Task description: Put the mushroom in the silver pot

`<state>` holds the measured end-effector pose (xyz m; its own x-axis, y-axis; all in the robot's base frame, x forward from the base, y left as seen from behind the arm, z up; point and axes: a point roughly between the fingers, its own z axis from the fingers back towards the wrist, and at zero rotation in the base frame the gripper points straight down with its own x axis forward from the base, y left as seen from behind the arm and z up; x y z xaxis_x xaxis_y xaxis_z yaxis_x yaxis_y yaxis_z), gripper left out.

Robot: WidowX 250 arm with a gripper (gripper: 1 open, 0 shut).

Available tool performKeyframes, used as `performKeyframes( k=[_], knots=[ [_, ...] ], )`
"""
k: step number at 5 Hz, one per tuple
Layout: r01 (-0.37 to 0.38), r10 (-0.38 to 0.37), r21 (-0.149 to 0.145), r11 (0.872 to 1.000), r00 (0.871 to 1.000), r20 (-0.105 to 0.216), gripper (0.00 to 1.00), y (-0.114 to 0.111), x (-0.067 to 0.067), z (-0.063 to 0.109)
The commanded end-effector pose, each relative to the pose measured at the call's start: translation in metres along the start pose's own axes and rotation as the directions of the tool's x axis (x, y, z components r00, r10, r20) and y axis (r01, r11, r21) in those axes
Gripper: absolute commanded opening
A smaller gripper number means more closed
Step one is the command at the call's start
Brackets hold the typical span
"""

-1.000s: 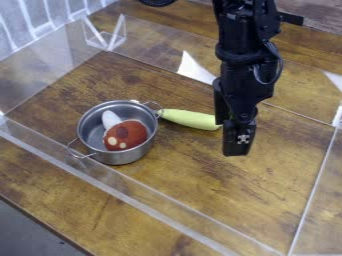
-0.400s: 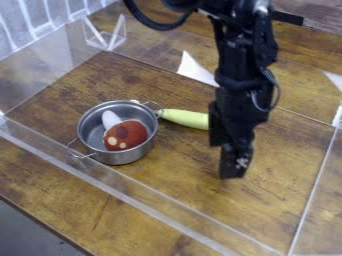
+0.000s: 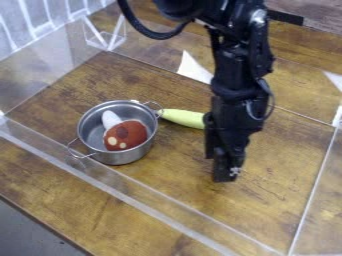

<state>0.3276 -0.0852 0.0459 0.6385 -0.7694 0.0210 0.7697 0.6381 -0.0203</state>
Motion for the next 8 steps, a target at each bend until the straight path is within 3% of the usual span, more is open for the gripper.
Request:
performKeyframes(
  k=[1,3,5,6,8],
  knots=[
    [-0.037,0.034,0.059,0.998,0.998,0.056,0.00,0.010,-0.007,0.035],
    [-0.113,0.109,0.091,0.989,0.993,0.052,0.00,0.007,-0.009,0.060],
    [-0.056,0.050,0.134,0.989,0.998,0.046,0.00,0.001,-0.020,0.082],
    [-0.113,0.107,0.166,0.980,0.993,0.040,0.00,0.001,-0.026,0.112],
    [-0.285,0.283,0.260,0.923,0.958,0.045,0.00,0.006,-0.050,0.113]
  ],
)
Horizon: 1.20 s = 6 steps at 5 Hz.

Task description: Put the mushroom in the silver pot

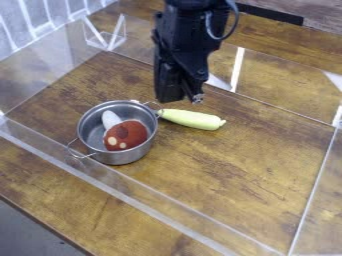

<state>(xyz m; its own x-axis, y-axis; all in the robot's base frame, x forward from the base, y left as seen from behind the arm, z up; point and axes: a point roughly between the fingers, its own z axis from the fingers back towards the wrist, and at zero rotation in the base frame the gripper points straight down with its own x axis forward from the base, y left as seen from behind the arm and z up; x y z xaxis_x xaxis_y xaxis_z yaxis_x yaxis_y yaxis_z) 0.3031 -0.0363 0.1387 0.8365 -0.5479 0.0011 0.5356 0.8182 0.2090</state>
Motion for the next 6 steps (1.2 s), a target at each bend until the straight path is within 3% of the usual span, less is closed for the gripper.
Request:
performKeyframes(
  k=[1,3,4,5,6],
  knots=[
    [-0.090,0.087,0.062,0.994,0.995,0.055,0.00,0.018,-0.019,0.013],
    [-0.257,0.254,0.124,0.959,0.966,0.041,0.00,0.069,-0.064,0.001],
    [-0.287,0.278,0.137,0.948,0.957,0.083,0.00,0.083,-0.076,-0.003],
    [-0.245,0.228,0.135,0.960,0.965,0.126,1.00,0.096,-0.072,-0.006],
    [-0.189,0.171,0.121,0.975,0.974,0.146,0.00,0.094,-0.068,-0.008]
  ],
)
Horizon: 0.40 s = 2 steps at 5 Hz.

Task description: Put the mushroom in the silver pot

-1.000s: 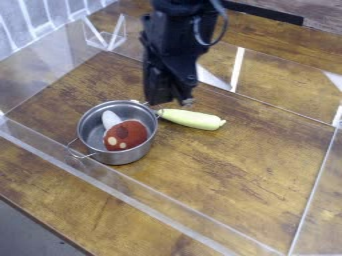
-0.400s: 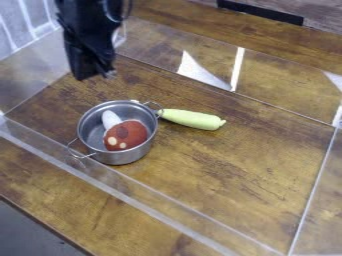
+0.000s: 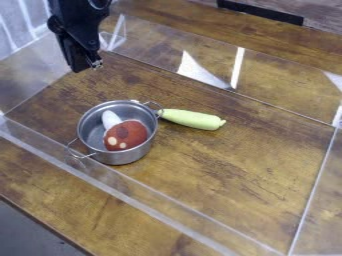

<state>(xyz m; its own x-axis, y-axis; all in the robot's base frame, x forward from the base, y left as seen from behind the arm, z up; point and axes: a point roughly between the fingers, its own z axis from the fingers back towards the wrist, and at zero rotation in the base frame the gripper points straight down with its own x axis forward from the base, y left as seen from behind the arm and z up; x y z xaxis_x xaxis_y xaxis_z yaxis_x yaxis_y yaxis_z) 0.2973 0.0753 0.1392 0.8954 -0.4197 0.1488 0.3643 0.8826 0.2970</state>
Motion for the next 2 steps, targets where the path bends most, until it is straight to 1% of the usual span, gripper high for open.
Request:
performKeyframes(
  k=[1,2],
  knots=[
    [0.039,-0.040,0.009,0.999,0.998,0.051,0.00,-0.0002,0.0037,0.0093],
    [0.071,-0.071,0.004,0.997,0.996,0.058,0.00,0.0052,0.0130,0.0052]
  ],
)
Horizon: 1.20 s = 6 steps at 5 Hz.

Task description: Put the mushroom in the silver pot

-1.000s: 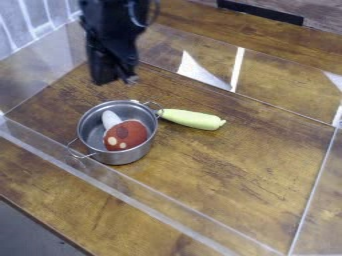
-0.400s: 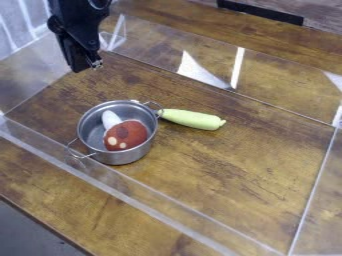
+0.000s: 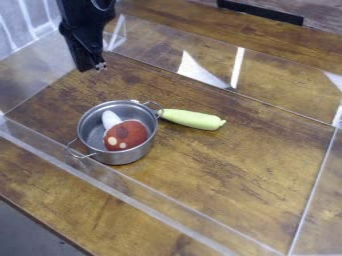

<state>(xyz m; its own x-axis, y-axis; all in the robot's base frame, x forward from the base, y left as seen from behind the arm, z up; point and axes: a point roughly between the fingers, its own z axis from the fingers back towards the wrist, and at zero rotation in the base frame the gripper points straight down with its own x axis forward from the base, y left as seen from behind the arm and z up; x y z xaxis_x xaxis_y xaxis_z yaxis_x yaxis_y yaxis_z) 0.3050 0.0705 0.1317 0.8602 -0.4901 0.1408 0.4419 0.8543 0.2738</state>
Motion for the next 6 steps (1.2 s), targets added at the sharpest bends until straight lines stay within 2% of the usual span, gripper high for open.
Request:
performKeyframes(
  k=[1,2,3,4,5,6],
  knots=[
    [0.067,-0.069,0.026,0.997,0.996,0.058,0.00,0.026,0.006,0.008],
    [0.094,-0.095,0.011,0.995,0.993,0.065,1.00,0.040,0.006,0.005],
    [0.140,-0.139,-0.013,0.990,0.987,0.077,1.00,0.053,0.005,-0.001],
    [0.241,-0.237,-0.036,0.970,0.966,0.105,1.00,0.066,-0.002,-0.016],
    [0.316,-0.309,-0.043,0.948,0.943,0.127,1.00,0.075,-0.005,-0.033],
    [0.335,-0.327,-0.050,0.941,0.937,0.127,1.00,0.088,-0.006,-0.029]
  ],
)
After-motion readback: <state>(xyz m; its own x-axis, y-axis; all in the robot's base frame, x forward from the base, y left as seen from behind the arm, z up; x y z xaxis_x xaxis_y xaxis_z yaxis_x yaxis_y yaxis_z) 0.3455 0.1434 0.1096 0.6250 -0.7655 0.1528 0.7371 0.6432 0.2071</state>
